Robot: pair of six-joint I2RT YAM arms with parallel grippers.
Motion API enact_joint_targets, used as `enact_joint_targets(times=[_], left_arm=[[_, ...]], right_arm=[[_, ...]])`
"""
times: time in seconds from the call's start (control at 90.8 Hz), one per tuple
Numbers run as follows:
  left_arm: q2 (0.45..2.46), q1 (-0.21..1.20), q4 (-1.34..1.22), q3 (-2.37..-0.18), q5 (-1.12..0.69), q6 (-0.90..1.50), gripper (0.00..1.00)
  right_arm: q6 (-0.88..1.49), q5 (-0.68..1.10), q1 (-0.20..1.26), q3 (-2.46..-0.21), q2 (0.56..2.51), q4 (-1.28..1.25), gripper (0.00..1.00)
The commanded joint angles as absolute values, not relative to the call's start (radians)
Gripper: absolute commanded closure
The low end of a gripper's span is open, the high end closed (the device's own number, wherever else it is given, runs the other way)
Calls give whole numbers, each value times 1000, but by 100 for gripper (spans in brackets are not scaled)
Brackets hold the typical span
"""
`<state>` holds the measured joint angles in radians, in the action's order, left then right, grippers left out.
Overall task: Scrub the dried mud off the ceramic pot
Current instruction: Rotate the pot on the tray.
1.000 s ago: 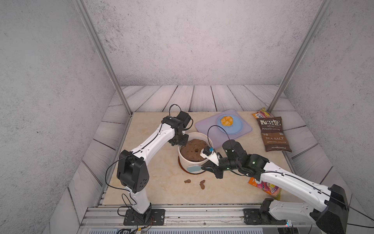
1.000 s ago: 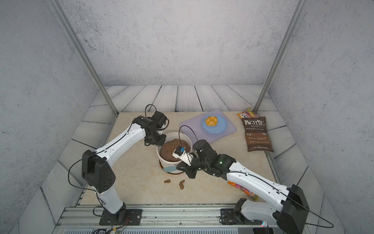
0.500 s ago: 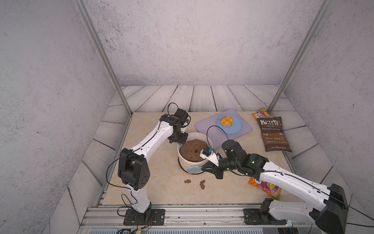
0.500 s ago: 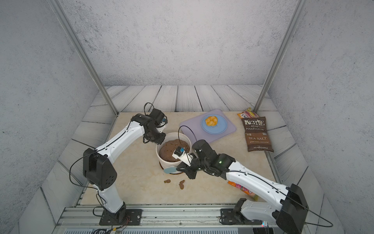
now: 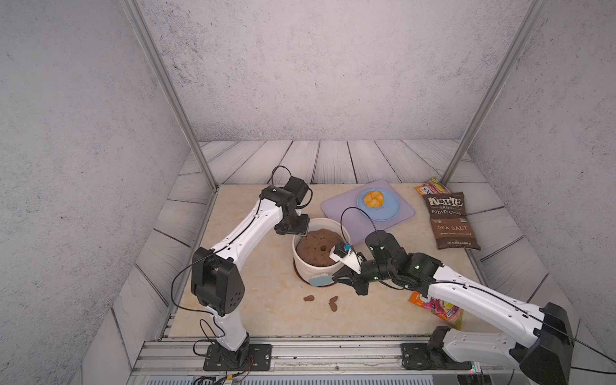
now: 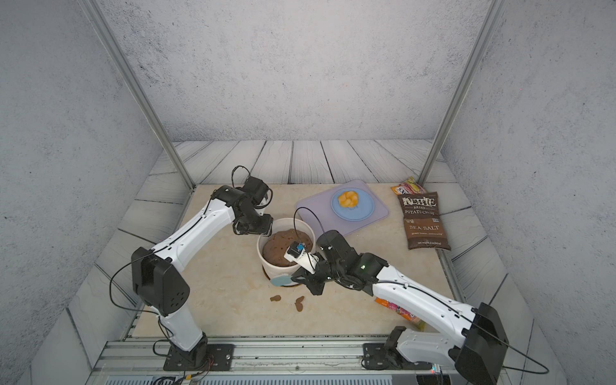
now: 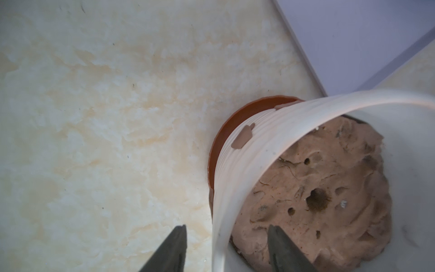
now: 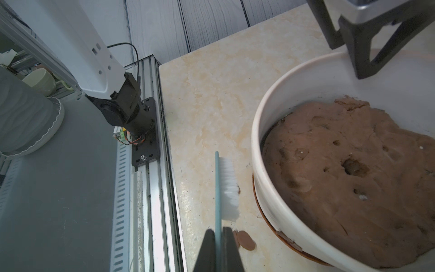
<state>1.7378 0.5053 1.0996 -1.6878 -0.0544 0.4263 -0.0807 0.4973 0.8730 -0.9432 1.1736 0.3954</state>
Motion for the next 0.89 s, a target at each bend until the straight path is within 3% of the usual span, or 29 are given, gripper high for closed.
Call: enact_joint_targets(times=[0.0,0.187,0.352,0.606,0.881], left_arm=[[1616,515,1055,-1613,-89,742,35],[1478,579,1061,-1497,-26,1114,29],[1467,645,1176,-1512,24,1303,30],[1514,700,1166,-1464,-45,1445,38],[1557,733,1109,-1437,-89,1479,53]], right_arm=[[-67,487,868,-933,1149,384,100],[-58,469,868,-921,1138,372,100],[-54,462,867,-916,1136,373,100],[-42,463,867,-917,1138,369,100],[-18,455,867,-907,1136,359,100]])
